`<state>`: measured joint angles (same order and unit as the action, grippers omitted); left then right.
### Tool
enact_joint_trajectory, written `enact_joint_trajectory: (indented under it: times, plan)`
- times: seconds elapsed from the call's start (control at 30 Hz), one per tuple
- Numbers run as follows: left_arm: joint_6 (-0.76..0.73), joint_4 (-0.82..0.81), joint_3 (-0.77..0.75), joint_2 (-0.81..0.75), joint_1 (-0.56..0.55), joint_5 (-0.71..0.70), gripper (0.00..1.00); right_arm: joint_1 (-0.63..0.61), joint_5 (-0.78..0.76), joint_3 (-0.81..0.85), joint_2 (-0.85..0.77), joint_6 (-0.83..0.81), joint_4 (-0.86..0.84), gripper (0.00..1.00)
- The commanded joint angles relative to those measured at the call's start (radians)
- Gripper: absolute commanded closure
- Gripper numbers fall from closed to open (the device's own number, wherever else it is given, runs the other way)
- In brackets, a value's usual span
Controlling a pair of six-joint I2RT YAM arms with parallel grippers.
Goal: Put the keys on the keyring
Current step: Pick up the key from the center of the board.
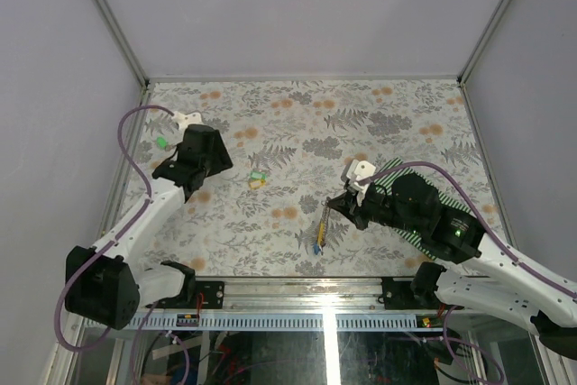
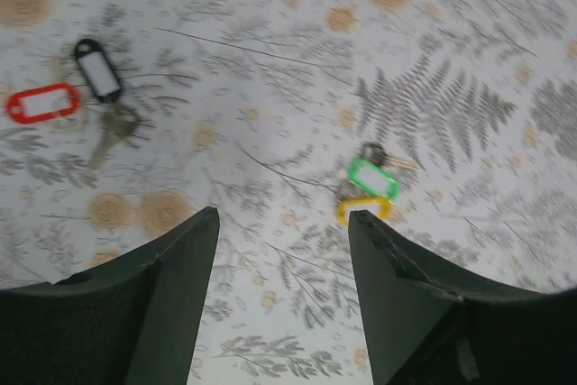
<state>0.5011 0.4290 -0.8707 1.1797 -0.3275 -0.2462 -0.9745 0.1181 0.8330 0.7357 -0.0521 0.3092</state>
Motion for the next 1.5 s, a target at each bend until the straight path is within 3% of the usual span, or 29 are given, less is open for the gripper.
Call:
enact_joint_trajectory:
  times: [0.0, 0.67, 1.1, 1.47]
  plan:
    - [0.012, 0.012, 0.025, 0.011, 0.108, -0.074, 0.39, -0.006, 0.039, 0.039, -0.006, 0.014, -0.080, 1.00]
    - [-0.034, -0.136, 0.022, 0.321, 0.327, -0.069, 0.49, -0.006, 0.163, 0.055, 0.025, 0.021, -0.036, 1.00]
    - [-0.064, -0.193, -0.013, 0.447, 0.345, -0.057, 0.62, -0.007, 0.169, 0.054, 0.030, 0.021, -0.039, 1.00]
    - [-0.080, -0.210, -0.042, 0.491, 0.360, -0.068, 0.67, -0.007, 0.173, 0.054, 0.031, 0.021, -0.038, 1.00]
